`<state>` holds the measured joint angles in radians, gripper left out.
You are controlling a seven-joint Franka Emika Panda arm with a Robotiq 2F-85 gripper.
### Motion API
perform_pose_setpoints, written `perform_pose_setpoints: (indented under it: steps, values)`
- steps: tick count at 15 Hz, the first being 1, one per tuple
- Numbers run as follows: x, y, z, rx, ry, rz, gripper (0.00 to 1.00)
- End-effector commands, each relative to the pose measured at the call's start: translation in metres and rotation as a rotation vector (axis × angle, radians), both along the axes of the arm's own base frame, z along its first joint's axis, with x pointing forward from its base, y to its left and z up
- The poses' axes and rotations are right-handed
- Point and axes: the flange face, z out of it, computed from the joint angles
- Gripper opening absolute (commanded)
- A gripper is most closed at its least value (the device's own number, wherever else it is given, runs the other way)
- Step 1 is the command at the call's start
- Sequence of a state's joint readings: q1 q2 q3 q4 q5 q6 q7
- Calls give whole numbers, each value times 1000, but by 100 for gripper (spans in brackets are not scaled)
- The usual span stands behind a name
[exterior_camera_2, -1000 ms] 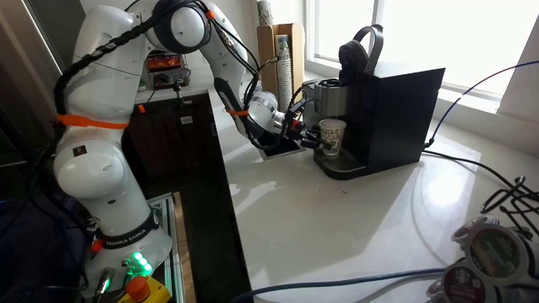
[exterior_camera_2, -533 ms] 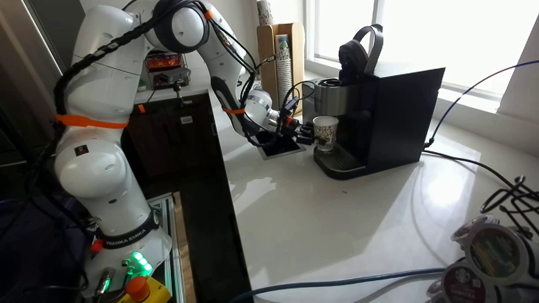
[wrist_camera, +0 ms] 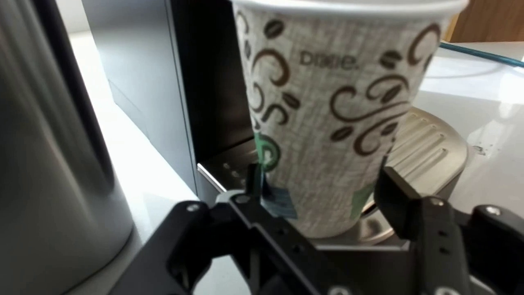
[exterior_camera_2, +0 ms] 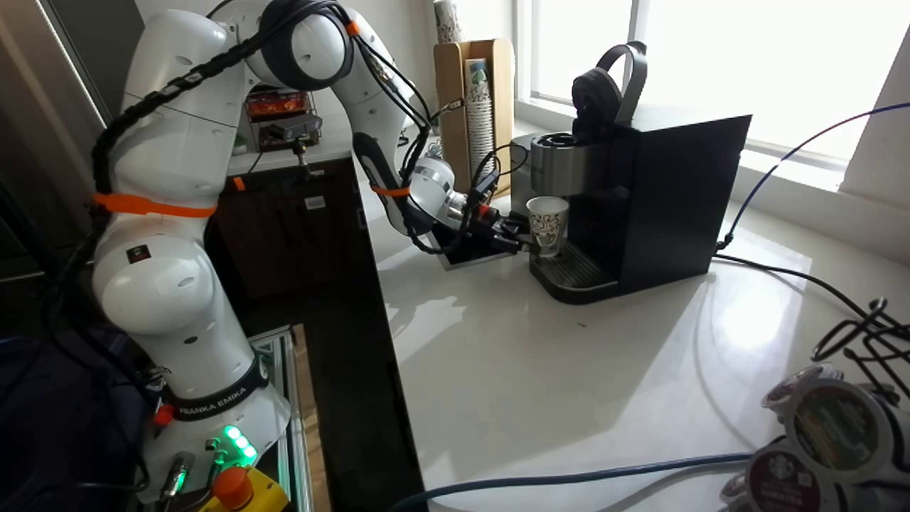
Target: Remove the cup from the coffee maker
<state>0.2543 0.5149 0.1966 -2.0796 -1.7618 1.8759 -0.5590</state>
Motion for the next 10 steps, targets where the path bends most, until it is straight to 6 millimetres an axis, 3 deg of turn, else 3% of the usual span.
perform_pose_setpoints:
  steps: [1,3,10]
  values:
    - [-4,-11,4,-4,-38,-21,40]
    - [-2,-14,6,-5,-45,-29,35]
    - [1,-12,4,-6,-47,-28,42]
